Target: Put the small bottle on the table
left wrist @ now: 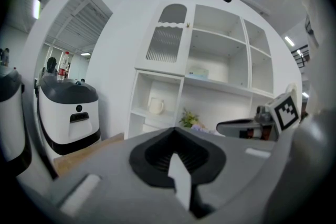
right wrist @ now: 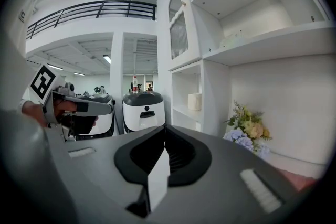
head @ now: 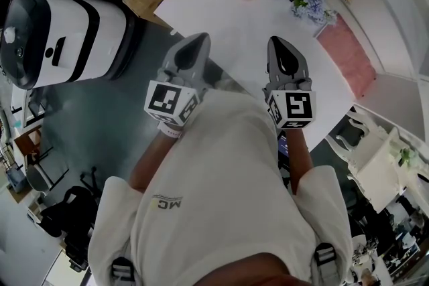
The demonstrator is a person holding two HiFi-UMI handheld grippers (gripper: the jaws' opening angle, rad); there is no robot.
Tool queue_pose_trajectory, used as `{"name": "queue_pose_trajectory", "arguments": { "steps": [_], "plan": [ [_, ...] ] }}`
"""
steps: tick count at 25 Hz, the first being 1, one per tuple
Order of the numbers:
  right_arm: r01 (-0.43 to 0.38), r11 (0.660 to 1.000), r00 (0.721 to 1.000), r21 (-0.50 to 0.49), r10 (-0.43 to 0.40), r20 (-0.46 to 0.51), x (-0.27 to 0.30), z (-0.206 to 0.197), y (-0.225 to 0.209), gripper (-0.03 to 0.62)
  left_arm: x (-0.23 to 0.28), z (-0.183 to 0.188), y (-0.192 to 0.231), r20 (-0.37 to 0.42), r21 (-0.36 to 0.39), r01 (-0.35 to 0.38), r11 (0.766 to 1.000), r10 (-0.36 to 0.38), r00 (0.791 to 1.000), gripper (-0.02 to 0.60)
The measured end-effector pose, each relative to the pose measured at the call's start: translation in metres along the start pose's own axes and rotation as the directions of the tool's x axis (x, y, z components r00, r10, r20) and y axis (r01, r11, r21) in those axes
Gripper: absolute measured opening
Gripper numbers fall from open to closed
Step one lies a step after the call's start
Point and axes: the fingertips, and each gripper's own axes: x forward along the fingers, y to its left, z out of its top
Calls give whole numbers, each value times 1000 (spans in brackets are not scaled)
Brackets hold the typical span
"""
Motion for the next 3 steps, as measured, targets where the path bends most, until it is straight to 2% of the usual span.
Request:
{"name": "queue_pose_trajectory", "arguments": {
  "steps": [3],
  "plan": [
    [1, 1000, 1000, 0, -1, 0, 0, -1, -3, 2, 3, 0, -1, -1, 1, 0, 1000, 0, 1000, 0]
  ]
}}
